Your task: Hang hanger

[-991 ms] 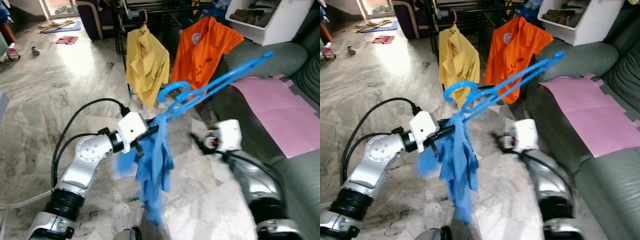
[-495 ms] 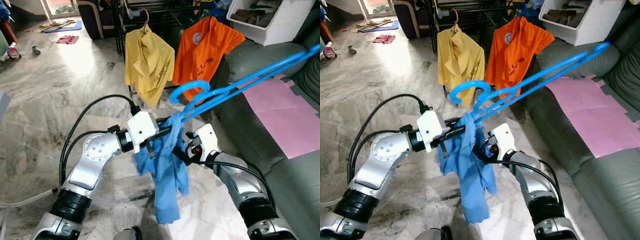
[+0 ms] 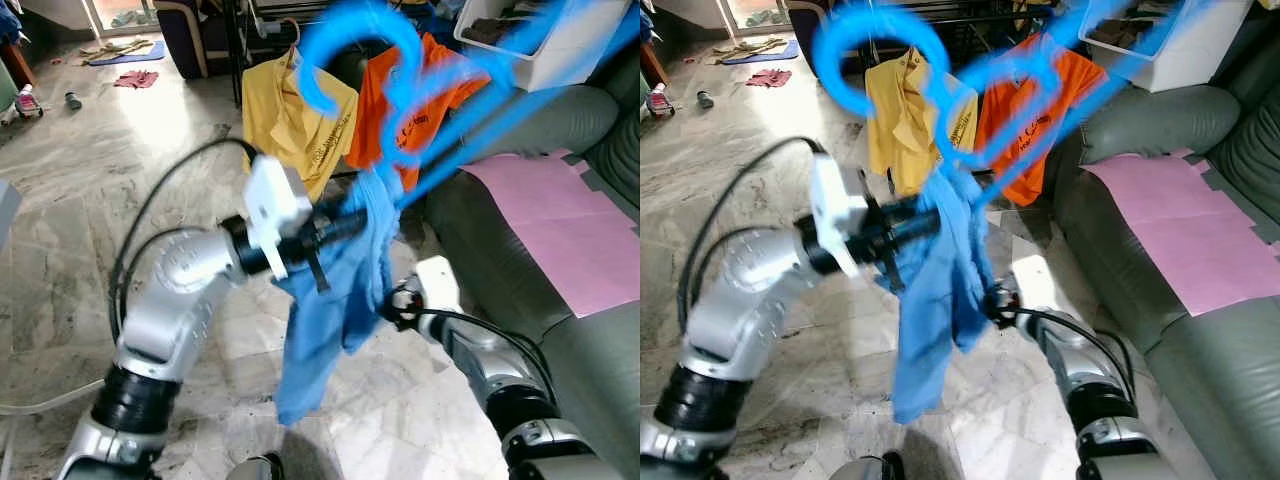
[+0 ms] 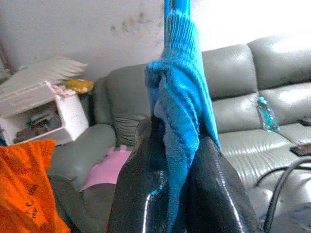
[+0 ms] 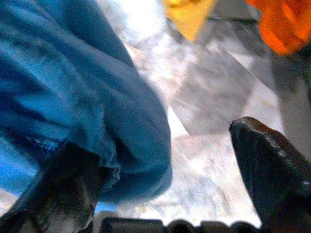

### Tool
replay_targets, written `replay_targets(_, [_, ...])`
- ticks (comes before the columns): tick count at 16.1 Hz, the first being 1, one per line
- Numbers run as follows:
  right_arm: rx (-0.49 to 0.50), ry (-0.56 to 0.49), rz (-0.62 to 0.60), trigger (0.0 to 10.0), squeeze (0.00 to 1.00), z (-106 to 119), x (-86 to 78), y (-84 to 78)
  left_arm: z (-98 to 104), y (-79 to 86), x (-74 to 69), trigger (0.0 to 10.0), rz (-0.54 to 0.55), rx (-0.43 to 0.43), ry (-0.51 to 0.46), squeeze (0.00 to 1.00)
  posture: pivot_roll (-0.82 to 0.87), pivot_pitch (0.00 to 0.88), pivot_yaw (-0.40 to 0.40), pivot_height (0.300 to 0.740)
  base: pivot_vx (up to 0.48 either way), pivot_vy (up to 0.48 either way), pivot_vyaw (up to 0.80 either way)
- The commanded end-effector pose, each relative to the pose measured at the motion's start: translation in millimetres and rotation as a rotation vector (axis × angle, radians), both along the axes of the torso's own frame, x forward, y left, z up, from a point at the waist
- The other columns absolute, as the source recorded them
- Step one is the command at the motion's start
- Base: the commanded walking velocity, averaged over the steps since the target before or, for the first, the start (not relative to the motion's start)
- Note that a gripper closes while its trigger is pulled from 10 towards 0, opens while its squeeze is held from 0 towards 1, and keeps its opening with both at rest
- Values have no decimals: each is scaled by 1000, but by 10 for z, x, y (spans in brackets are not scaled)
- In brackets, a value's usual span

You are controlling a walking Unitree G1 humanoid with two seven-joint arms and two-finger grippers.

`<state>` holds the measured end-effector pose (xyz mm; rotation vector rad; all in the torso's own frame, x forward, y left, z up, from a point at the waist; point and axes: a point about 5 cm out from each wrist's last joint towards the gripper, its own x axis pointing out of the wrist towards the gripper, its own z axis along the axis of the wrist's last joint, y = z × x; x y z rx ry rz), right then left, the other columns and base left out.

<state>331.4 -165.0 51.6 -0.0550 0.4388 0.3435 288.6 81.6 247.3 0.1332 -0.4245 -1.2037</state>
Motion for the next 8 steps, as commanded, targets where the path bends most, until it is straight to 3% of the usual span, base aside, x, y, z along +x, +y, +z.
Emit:
replay_targets(1, [-4,26,-100,0,0,-8,12,-170,179,77,1,0,20,-41,-50,0,47,65,-43,740,0,0,0])
replay_targets(2, [2,30,-169,0,0,-10,13,-289,178,164,42,0,59,-29,-42,0,44,66,-46,740,0,0,0])
replay_targets(3, [3,10,-283,0,0,32,11,-523,132,328,116,0,125,-10,-20,0,41,70,-40,740,0,0,0])
replay_targets(6, [17,-91,-483,0,0,281,28,-1022,-161,691,195,0,221,118,54,0,35,76,-39,740,0,0,0])
replay_targets(8, [44,-221,-596,0,0,656,104,-1327,-396,886,189,0,255,194,124,0,24,79,-34,740,0,0,0])
